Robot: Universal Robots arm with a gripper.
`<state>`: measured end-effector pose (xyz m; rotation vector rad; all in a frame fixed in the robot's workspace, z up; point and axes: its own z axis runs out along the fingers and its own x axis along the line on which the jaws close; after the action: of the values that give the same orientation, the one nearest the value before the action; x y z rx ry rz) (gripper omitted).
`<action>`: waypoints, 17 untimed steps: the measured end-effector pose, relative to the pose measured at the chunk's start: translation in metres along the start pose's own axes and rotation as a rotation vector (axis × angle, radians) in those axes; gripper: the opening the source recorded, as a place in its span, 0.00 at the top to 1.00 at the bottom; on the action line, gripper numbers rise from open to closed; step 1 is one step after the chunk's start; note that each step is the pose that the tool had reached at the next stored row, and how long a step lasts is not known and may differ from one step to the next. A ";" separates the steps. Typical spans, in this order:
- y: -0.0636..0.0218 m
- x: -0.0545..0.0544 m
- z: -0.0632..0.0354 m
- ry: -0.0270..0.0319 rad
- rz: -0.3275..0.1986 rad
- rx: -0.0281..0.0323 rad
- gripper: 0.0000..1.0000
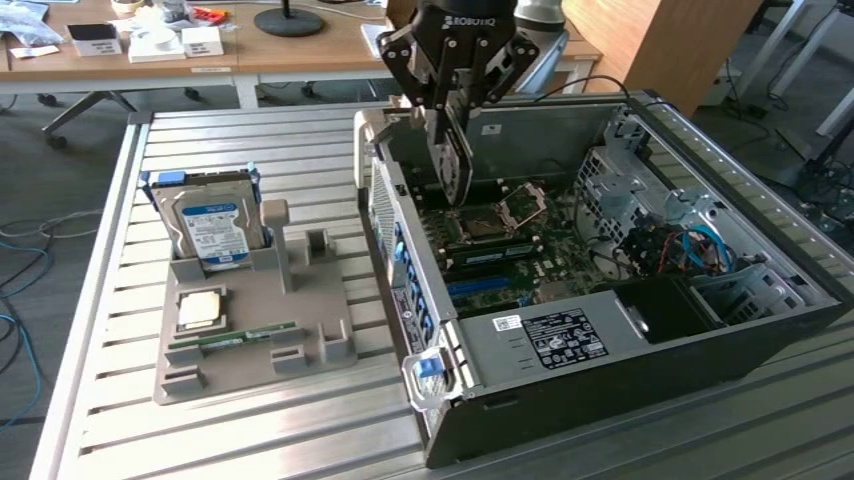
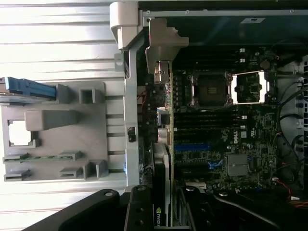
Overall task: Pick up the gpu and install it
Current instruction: 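Pick up the gpu and move the gpu toward the slot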
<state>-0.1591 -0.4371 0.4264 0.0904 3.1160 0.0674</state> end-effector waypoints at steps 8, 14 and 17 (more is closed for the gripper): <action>0.0003 -0.004 0.0001 0.0000 0.000 0.0000 0.73; 0.0013 -0.021 0.0009 0.0000 0.000 0.0000 0.73; 0.0014 -0.021 0.0008 0.0000 0.000 0.0000 0.73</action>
<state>-0.1380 -0.4369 0.4261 0.0905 3.1160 0.0674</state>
